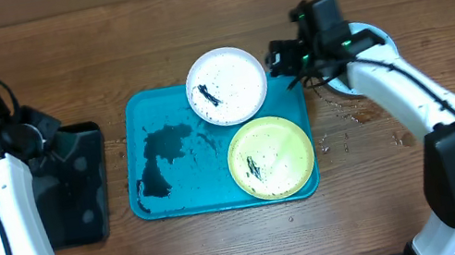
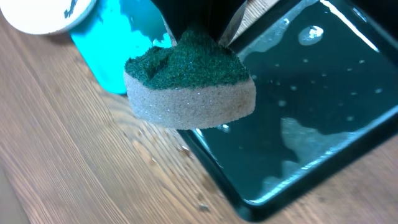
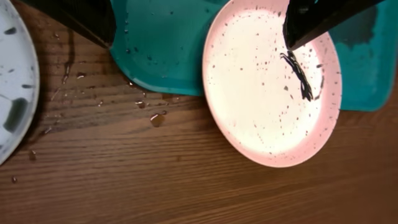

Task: Clean dirty plates on tray and stack at the side
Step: 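Move the right gripper back to grasp the white plate's rim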

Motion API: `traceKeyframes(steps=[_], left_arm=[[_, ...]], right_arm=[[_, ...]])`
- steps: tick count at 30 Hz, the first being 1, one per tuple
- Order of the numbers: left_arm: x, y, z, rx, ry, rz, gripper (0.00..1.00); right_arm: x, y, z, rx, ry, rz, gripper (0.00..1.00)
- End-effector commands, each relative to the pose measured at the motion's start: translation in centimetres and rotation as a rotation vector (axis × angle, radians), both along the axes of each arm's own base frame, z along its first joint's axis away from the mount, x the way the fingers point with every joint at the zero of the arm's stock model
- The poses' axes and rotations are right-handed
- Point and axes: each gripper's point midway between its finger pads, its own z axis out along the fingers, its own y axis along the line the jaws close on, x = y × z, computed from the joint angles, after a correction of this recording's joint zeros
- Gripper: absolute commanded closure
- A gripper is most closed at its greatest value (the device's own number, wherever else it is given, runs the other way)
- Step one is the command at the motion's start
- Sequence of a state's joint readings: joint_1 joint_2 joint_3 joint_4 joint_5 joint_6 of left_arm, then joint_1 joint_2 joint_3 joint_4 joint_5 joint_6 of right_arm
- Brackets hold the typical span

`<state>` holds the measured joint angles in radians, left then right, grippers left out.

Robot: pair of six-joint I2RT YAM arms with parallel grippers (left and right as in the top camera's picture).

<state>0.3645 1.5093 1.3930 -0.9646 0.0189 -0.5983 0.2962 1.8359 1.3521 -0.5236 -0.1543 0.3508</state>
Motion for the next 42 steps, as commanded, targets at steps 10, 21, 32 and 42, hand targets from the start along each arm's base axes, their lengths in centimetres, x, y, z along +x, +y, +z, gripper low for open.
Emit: traceKeyframes(steps=[10,21,32,42], left_arm=[[2.1,-3.7,0.7,0.022,-0.032,-0.186,0.96],[2.1,-3.7,0.7,0.023,-0.034,-0.185,0.96],[2.1,-3.7,0.7,0.023,-0.034,-0.186,0.96],[2.4,-4.2,0.8,0.01,-0.046,-0.223,0.96]], right_arm=[[1.2,2.9,-5.0,-0.05,0.008,0.024,0.26],[1.2,4.3,-7.6,-0.037,0.029,0.045,0.51],[2.2,4.9,-7.7,-0.046,-0.026,0.086,0.64],[-0.6,7.5,-8.5,-0.068,0.034,0.153,0.91]])
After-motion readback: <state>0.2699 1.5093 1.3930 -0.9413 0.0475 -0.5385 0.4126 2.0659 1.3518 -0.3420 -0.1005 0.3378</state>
